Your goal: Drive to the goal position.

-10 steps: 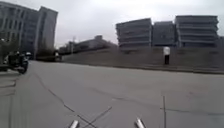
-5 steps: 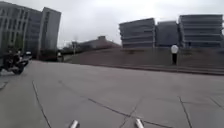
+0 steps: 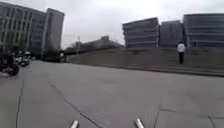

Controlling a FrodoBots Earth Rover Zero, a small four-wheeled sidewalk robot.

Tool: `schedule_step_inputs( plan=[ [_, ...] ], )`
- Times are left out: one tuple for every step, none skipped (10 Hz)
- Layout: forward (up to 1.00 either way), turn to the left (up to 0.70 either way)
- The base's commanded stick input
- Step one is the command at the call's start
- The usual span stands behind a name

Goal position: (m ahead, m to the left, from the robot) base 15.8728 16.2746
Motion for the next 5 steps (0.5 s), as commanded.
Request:
schedule_step_inputs(
  plan=[
    [1.0, 0.06],
    [1.0, 0.06],
    [1.0, 0.06],
    [1.0, 0.06],
    [1.0, 0.06]
  ],
)
